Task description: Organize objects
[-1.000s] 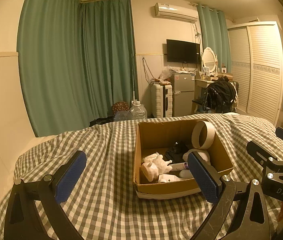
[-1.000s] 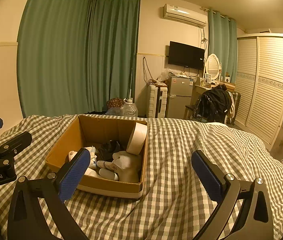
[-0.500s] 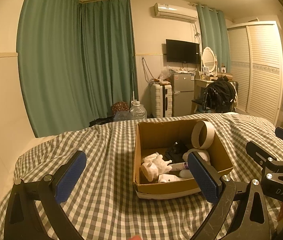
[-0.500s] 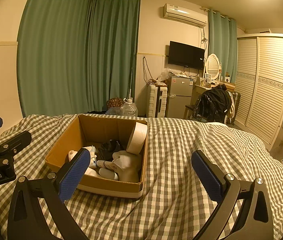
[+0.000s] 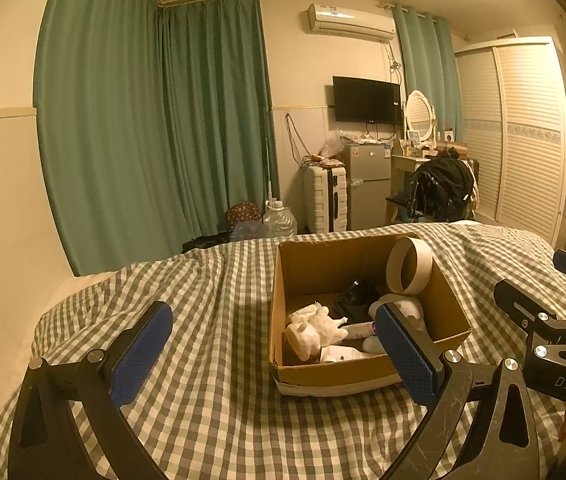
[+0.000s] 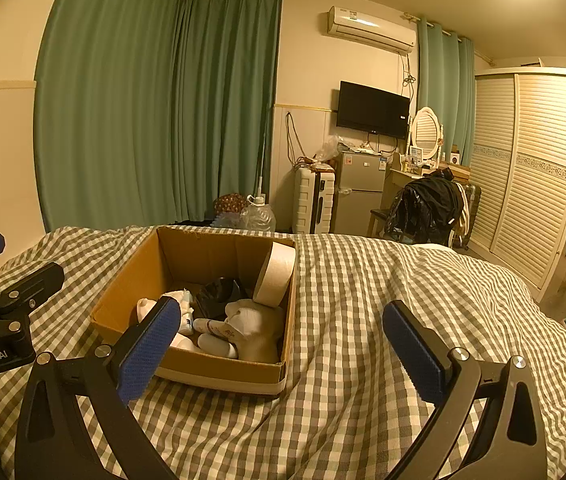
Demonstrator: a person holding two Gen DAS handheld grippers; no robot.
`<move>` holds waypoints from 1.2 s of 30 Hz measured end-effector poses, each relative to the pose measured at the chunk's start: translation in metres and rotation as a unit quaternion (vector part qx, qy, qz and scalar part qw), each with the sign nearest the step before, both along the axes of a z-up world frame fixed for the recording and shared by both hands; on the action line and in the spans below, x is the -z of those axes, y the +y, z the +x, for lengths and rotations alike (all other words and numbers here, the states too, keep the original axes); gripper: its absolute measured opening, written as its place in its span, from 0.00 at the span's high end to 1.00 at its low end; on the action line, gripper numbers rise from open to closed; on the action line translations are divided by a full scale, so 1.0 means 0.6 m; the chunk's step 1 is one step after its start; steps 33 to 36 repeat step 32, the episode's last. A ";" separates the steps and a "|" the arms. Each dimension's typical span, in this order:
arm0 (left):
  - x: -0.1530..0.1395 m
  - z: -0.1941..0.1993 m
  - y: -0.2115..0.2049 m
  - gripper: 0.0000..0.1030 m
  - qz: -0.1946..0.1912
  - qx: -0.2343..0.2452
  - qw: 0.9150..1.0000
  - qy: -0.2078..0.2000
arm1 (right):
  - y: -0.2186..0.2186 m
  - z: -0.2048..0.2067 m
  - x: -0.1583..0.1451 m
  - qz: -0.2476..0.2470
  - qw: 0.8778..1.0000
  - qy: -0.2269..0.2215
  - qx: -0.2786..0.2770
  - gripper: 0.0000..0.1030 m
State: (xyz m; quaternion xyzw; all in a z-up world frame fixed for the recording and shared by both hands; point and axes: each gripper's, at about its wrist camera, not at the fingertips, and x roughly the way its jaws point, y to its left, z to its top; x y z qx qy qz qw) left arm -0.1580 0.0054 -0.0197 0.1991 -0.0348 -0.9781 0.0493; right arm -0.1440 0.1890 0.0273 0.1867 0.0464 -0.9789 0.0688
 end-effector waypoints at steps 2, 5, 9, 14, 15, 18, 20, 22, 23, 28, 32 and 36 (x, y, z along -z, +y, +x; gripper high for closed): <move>0.000 0.000 0.000 0.00 0.000 0.001 1.000 0.000 | 0.000 0.000 0.000 0.000 1.000 0.000 0.000 0.02; 0.001 -0.001 -0.001 0.00 0.001 0.002 1.000 0.000 | -0.001 0.000 0.000 0.000 1.000 0.000 0.000 0.02; 0.002 -0.002 -0.002 0.00 0.002 0.002 1.000 -0.001 | -0.001 0.000 0.000 0.000 1.000 0.000 0.000 0.02; 0.003 -0.003 -0.006 0.00 0.007 0.002 1.000 -0.004 | 0.000 0.000 0.003 0.000 1.000 -0.002 -0.001 0.02; 0.003 -0.003 -0.007 0.00 0.007 0.002 1.000 -0.005 | 0.000 0.001 0.005 0.001 1.000 -0.002 0.000 0.02; 0.003 -0.003 -0.008 0.00 0.009 0.002 1.000 -0.006 | 0.000 0.001 0.006 0.001 1.000 -0.002 0.000 0.02; 0.003 -0.004 -0.008 0.00 0.009 0.003 1.000 -0.006 | 0.000 0.002 0.008 0.001 1.000 -0.003 0.000 0.02; 0.004 -0.004 -0.008 0.00 0.009 0.003 1.000 -0.007 | 0.000 0.002 0.008 0.001 1.000 -0.003 0.000 0.02; 0.004 -0.004 -0.008 0.00 0.009 0.004 1.000 -0.007 | 0.001 0.003 0.009 0.001 1.000 -0.003 -0.001 0.02; 0.005 -0.001 -0.006 0.00 0.006 0.003 1.000 -0.006 | 0.001 0.004 0.012 0.002 1.000 -0.005 0.000 0.02; 0.004 -0.001 -0.005 0.00 0.002 0.000 1.000 -0.002 | 0.001 0.004 0.012 0.002 1.000 -0.005 0.000 0.02; 0.004 -0.001 -0.005 0.00 0.002 0.000 1.000 -0.002 | 0.001 0.004 0.012 0.002 1.000 -0.005 0.000 0.02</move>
